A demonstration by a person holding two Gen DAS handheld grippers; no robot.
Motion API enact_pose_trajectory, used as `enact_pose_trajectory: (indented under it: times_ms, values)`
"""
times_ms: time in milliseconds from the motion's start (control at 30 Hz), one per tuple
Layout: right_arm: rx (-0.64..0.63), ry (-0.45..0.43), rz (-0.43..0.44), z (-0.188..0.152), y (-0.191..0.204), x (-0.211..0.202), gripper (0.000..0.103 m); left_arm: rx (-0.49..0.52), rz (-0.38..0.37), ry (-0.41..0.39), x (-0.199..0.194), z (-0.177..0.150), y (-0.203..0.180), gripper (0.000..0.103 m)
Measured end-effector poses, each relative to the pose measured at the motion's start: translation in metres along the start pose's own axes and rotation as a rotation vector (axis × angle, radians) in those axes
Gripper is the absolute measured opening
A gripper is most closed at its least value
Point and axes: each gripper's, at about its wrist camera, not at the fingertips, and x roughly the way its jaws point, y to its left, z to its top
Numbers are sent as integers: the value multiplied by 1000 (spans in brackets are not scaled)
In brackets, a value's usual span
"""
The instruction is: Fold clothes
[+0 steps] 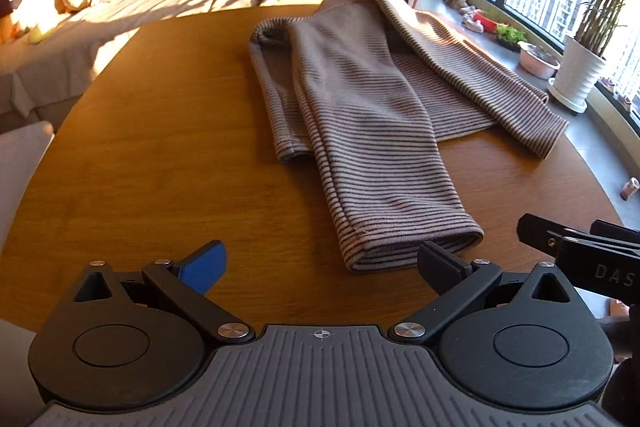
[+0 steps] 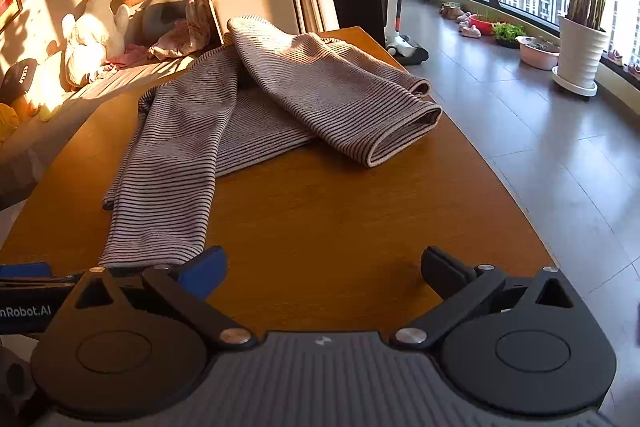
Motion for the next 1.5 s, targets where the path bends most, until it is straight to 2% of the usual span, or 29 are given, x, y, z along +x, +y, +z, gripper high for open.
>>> enact_pose_trajectory:
  times_ms: [200,333,433,533,700,1500]
  values:
    - [-37,-4,-24,6,3,6,103,-4,-40,-28,-14,-20,3,103]
    - [-64,-15,-36,-4,6,1,103,-15,-56,-7,-9,-29,8,103]
    - [-85,9,-54,-2,9,2,103,-17,-47,2,-10,-44,13,103]
    - [-83,21,-53,0,7,4,103,-21,-21,38,2,-33,1,103]
    - [-83,27,-53,-1,5,5,103,-41,-19,72,-7,-22,3,103]
    - [-94,35,-58,1,7,7,103,-46,-17,78,-7,-19,2,103]
